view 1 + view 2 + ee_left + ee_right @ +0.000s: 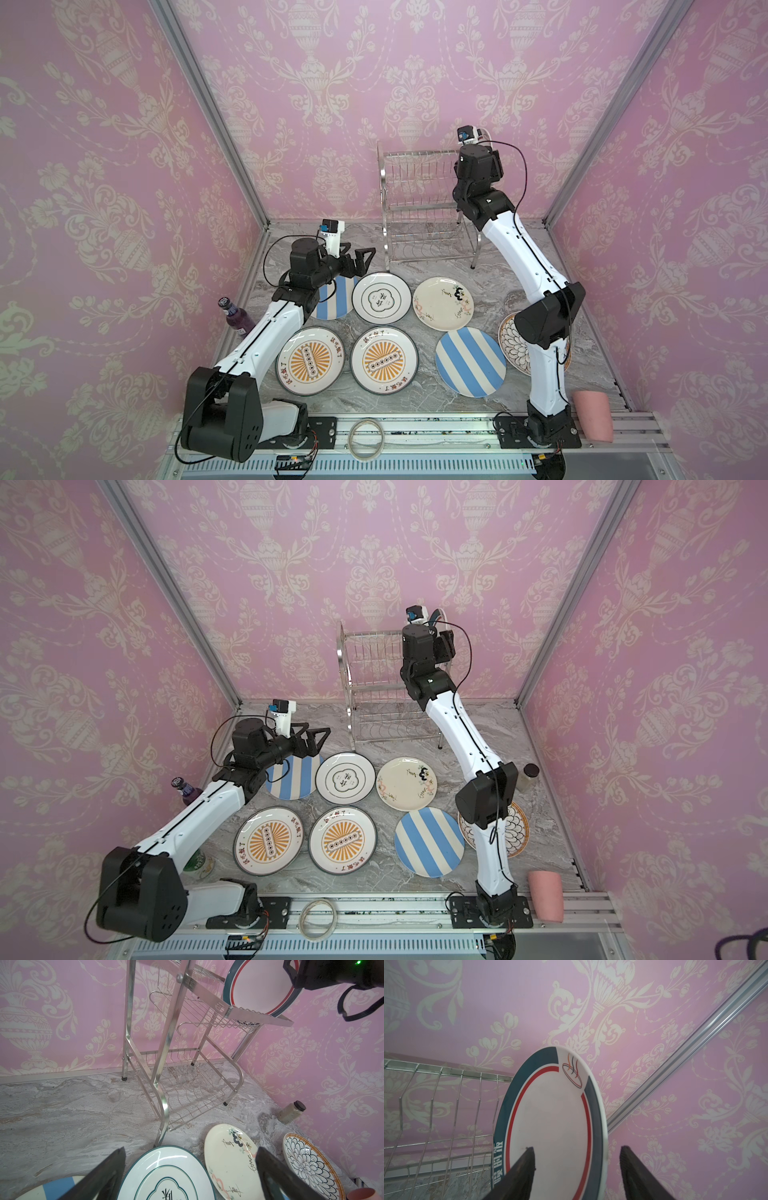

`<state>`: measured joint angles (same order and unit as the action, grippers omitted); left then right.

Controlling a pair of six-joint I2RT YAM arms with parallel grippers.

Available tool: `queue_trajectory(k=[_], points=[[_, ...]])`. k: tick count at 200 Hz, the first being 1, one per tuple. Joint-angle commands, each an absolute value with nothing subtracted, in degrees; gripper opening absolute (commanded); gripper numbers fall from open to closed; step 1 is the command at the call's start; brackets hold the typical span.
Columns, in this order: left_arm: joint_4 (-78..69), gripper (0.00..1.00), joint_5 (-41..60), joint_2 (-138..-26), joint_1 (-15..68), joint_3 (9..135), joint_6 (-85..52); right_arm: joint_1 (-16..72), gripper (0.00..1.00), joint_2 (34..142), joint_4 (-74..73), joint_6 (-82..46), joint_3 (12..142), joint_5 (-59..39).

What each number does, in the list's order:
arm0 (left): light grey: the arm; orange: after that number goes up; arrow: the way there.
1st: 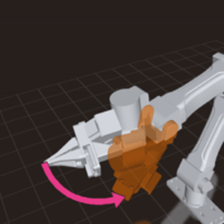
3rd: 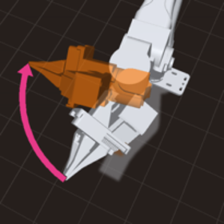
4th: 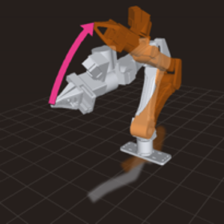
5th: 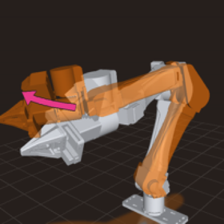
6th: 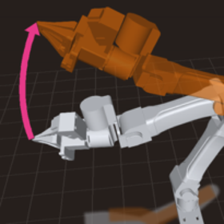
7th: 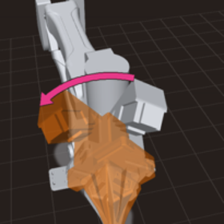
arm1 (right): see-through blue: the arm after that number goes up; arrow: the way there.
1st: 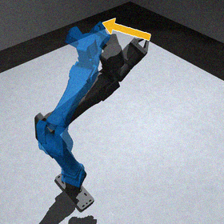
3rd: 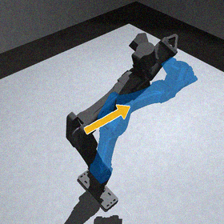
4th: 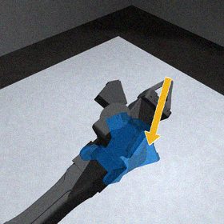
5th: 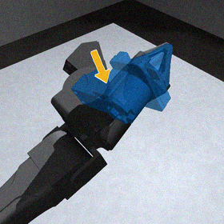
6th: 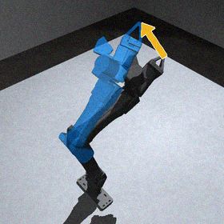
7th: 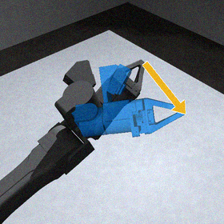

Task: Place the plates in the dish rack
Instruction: 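Open the right gripper and withdraw it from the rack toward the table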

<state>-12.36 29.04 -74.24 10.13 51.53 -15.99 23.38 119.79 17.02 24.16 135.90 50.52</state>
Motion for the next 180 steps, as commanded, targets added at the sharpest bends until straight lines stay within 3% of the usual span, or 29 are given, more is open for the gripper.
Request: queue_trajectory(k=[1, 29, 57, 86, 132, 180], points=[[-12.5, 0.99, 28.8, -73.0, 10.0, 51.2, -15.4, 24.3, 0.71, 113.5, 25.7, 18.4, 139.6, 47.4], [-12.0, 0.99, 28.3, -72.5, 10.1, 51.3, -15.1, 24.3, 0.77, 108.0, 33.0, 12.8, 137.4, 44.0], [-10.0, 0.99, 27.1, -72.2, 10.1, 52.2, -14.2, 24.3, 0.81, 98.1, 34.2, 8.0, 127.2, 38.4], [-8.3, 0.99, 26.2, -72.4, 10.0, 53.4, -14.4, 23.3, 0.84, 83.7, 33.8, 2.0, 109.3, 31.7], [3.2, 0.99, 29.7, -73.9, 10.3, 60.0, -14.2, 13.5, 0.84, 63.1, 37.0, -10.1, 79.1, 8.2], [7.1, 0.99, 32.7, -75.1, 10.5, 60.7, -11.7, 9.3, 0.84, 57.0, 29.6, -15.6, 53.1, -9.0]])
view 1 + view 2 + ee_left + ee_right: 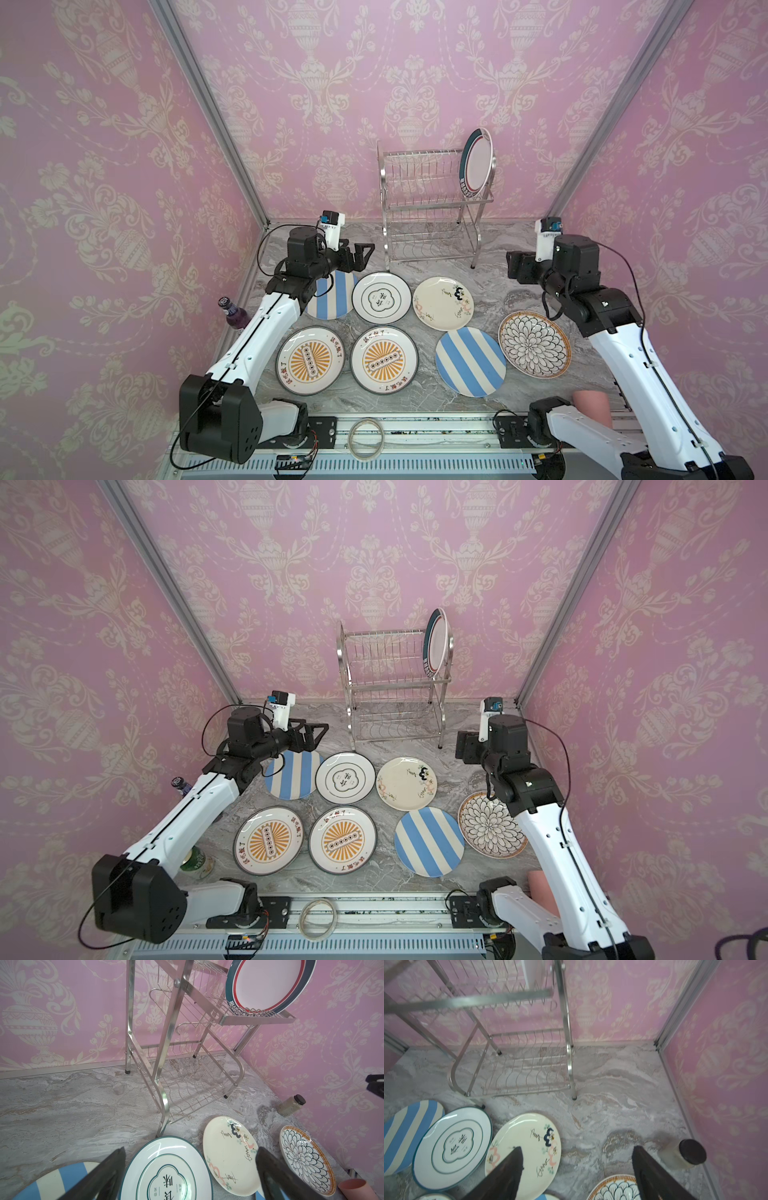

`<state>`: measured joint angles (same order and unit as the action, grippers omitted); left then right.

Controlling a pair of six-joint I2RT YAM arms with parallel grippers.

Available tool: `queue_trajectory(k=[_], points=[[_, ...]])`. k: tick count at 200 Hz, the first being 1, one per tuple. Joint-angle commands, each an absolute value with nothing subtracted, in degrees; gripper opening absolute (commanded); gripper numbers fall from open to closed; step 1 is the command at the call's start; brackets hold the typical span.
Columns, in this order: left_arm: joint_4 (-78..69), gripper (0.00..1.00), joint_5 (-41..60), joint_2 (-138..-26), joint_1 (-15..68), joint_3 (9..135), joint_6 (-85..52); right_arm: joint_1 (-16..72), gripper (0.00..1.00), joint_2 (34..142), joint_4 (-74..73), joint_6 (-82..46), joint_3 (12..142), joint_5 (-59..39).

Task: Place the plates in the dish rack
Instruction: 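Open the right gripper and withdraw it from the rack toward the table, then move the right gripper down onto the rim of the cream floral plate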

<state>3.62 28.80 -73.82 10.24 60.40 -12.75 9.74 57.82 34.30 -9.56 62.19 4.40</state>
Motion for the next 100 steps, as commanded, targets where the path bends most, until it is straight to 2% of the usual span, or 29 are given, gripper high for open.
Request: queue_trajectory(k=[1, 20, 38, 100], points=[[6.8, 0.99, 32.9, -75.1, 10.5, 60.5, -11.9, 9.3, 0.84, 57.0, 29.2, -15.8, 52.8, -9.2], [-0.5, 0.99, 34.3, -75.6, 11.1, 56.5, -15.8, 9.2, 0.83, 58.6, 22.8, -18.1, 46.4, -14.3], [-7.2, 0.99, 35.8, -76.4, 11.5, 52.4, -18.7, 9.2, 0.79, 63.0, 20.5, -18.3, 44.8, -18.0], [-1.5, 0.99, 33.3, -78.9, 15.8, 52.1, -12.4, 6.7, 0.76, 74.1, 15.1, -17.8, 43.3, -18.7]])
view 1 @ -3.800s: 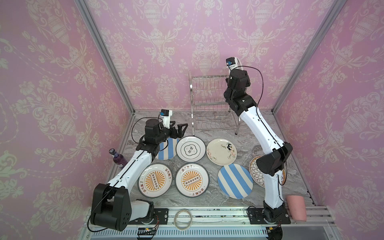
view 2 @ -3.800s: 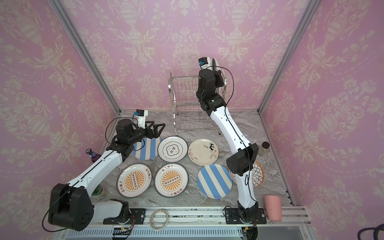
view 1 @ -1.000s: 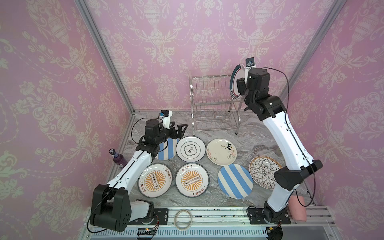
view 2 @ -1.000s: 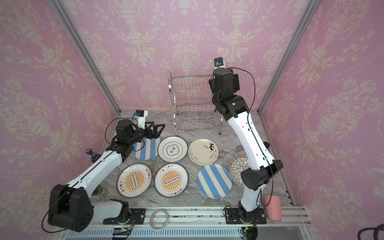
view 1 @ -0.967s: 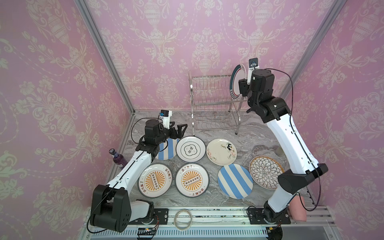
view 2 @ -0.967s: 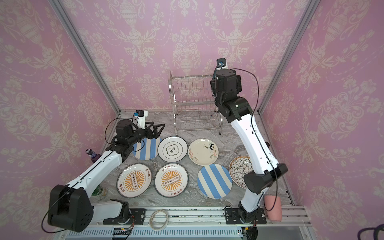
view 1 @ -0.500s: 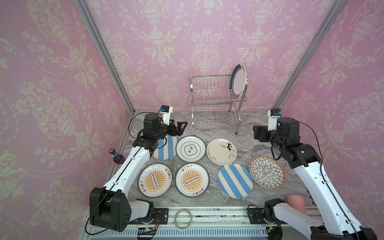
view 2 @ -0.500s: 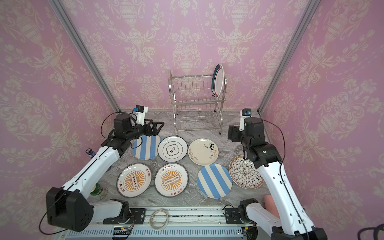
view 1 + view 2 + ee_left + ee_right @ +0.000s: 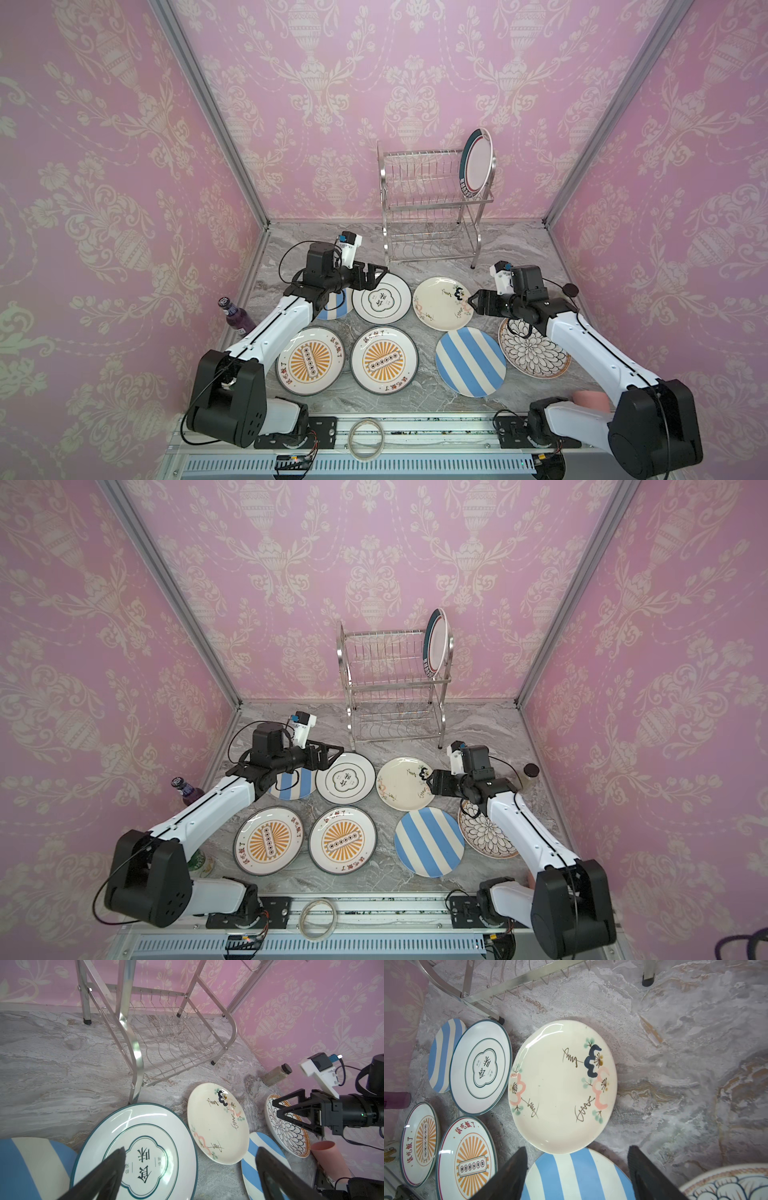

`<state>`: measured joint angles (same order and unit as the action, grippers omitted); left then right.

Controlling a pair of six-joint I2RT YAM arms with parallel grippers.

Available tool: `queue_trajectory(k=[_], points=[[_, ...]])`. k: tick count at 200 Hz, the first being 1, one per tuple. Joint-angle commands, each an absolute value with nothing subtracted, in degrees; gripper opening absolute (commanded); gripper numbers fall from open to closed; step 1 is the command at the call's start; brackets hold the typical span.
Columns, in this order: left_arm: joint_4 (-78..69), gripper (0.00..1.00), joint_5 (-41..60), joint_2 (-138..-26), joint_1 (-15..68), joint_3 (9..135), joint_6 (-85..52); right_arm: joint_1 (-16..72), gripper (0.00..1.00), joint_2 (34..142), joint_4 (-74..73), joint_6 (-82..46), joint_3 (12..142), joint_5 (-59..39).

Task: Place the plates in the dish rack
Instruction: 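Move the right gripper down onto the rim of the cream floral plate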

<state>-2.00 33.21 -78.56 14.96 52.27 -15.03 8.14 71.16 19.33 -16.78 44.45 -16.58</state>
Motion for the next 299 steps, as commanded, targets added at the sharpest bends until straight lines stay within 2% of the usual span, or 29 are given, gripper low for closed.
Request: queue_trajectory(k=[1, 53, 167, 299], points=[[-1.6, 0.99, 33.2, -78.9, 15.8, 52.1, -12.3, 6.6, 0.76, 74.3, 14.8, -17.9, 43.3, -18.8], [-2.9, 0.99, 34.0, -80.4, 16.2, 51.9, -13.4, 6.2, 0.64, 84.4, 8.9, -20.3, 44.1, -22.4], [-2.6, 0.99, 33.7, -80.4, 16.1, 52.2, -13.3, 6.2, 0.57, 89.8, 7.3, -22.8, 42.5, -21.0], [-2.6, 0.99, 34.2, -81.5, 16.2, 52.5, -13.4, 6.2, 0.47, 96.7, -7.7, -30.7, 37.1, -25.7]])
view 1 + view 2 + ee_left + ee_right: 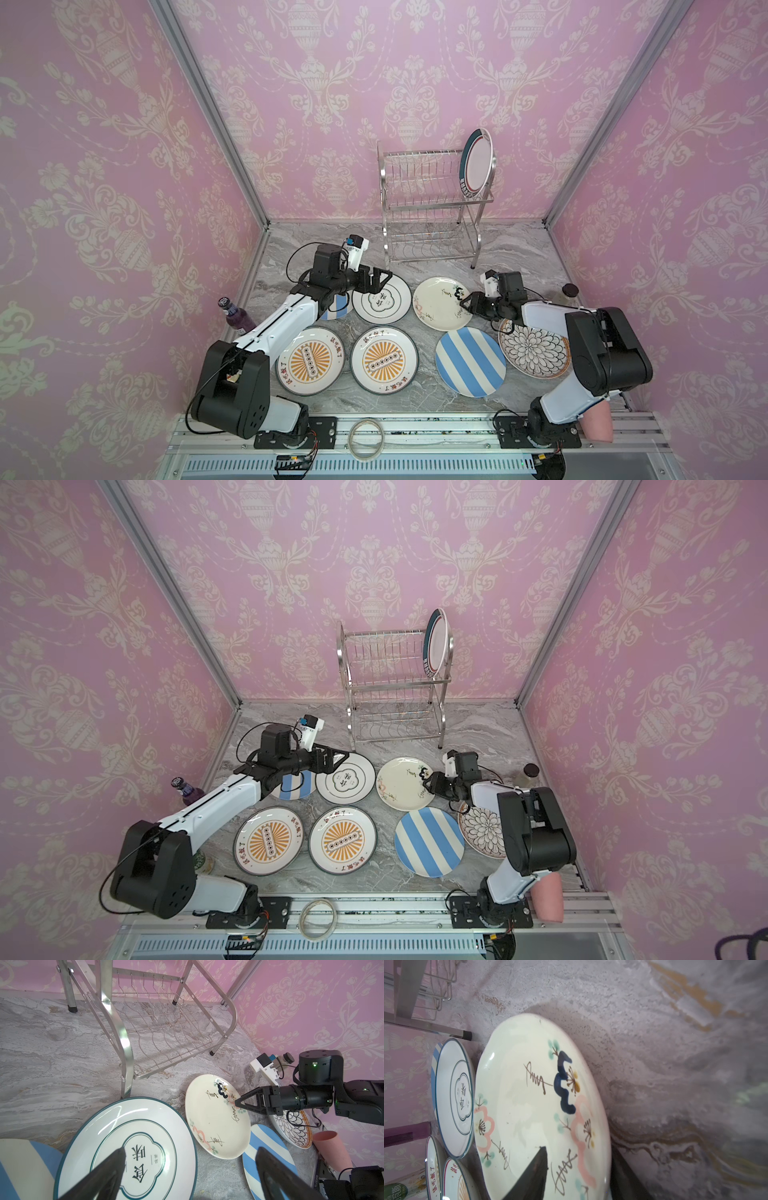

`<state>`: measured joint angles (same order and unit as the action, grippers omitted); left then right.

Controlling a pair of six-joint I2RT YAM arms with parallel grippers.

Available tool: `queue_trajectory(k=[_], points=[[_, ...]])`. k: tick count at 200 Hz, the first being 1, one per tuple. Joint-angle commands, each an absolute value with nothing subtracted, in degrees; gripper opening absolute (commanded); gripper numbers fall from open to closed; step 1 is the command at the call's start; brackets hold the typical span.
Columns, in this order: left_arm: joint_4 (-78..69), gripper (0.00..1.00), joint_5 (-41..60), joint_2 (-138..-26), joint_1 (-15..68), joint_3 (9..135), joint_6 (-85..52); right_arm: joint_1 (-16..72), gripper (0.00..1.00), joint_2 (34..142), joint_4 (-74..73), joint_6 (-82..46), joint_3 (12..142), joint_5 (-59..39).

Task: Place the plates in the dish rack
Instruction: 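Move the right gripper down onto the rim of the cream floral plate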

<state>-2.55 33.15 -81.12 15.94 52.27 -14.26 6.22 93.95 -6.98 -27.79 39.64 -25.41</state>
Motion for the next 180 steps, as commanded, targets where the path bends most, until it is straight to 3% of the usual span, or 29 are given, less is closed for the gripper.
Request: queue_trajectory(k=[1, 180], points=[[-2.5, 0.99, 34.2, -81.5, 16.2, 52.5, -13.4, 6.2, 0.47, 96.7, -7.8, -30.8, 37.0, -25.7], [-0.2, 0.99, 32.8, -80.6, 16.2, 53.1, -11.5, 6.2, 0.16, 96.8, -9.7, -33.1, 36.7, -23.7]])
